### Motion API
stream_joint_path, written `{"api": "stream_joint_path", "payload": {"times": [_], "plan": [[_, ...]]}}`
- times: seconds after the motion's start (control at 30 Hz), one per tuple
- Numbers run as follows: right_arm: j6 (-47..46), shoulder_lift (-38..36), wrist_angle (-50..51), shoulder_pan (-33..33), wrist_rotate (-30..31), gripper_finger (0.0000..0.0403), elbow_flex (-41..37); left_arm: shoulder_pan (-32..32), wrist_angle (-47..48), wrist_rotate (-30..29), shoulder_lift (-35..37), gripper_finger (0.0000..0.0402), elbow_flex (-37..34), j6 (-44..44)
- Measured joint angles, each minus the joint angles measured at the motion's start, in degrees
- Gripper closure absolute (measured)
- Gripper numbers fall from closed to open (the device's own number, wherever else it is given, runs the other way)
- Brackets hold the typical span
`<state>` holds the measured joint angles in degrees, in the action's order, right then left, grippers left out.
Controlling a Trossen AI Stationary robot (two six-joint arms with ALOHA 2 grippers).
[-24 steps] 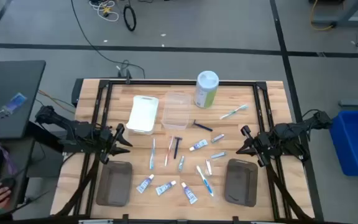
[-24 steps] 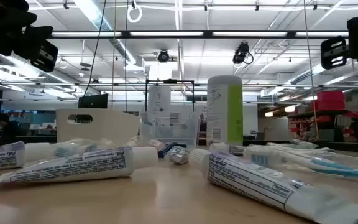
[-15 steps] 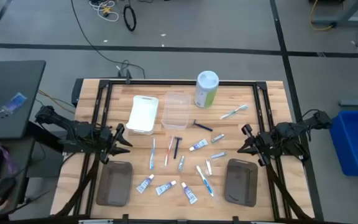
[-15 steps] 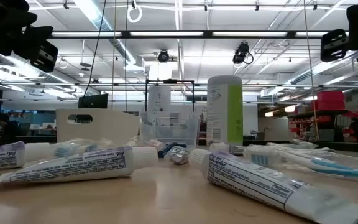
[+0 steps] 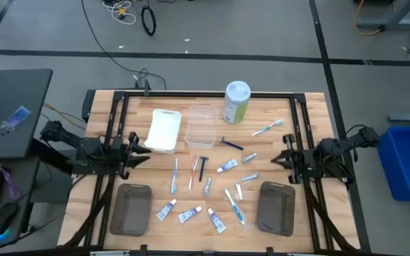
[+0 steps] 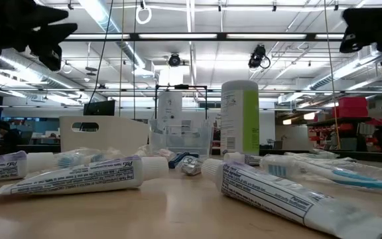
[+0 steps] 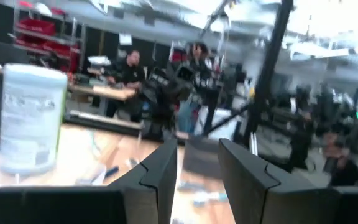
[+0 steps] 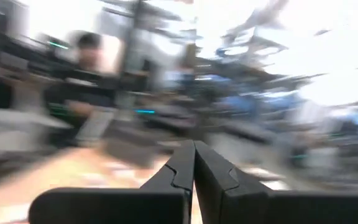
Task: Pick & Place Travel size toiletries
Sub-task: Put the left blue and white toothbrush into the white bin
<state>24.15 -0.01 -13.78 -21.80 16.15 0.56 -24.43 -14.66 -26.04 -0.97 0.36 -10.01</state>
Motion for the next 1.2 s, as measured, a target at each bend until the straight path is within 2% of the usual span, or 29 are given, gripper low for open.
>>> {"api": "stream_joint_path", "payload": {"times": [0.1,0.23,0.37,0.6,0.87,1.07,1.13,1.2], "plan": [[4.8,0.0,-4.9,0.0,13.9,0.0389,0.0,0.0,-5.3,-4.3,0.0,0.0276,0.0,-2.2],[-1.3,0.0,-7.3,0.0,28.5,0.0389,0.0,0.0,-7.0,-8.8,-1.5,0.0276,0.6,-3.1],[-6.9,0.0,-6.9,0.0,36.8,0.0389,0.0,0.1,-7.7,-12.7,-5.4,0.0276,3.1,-2.7],[-7.2,0.0,-6.7,0.0,37.5,0.0389,0.0,0.1,-7.2,-15.4,-16.9,0.0276,8.1,-1.9],[-8.7,0.0,-3.4,0.0,36.3,0.0388,0.0,0.1,-4.3,-18.2,-34.1,0.0276,15.6,-5.4],[-11.9,0.0,0.0,0.0,34.7,0.0365,0.0,0.2,13.7,-17.3,-45.5,0.0276,26.9,-14.3],[-14.4,0.1,0.8,0.0,31.8,0.0350,0.0,0.7,20.7,-14.8,-48.9,0.0276,30.9,-19.3],[-16.1,0.1,0.8,0.2,26.5,0.0333,0.0,1.6,26.9,-11.4,-52.2,0.0276,34.5,-24.2]]}}
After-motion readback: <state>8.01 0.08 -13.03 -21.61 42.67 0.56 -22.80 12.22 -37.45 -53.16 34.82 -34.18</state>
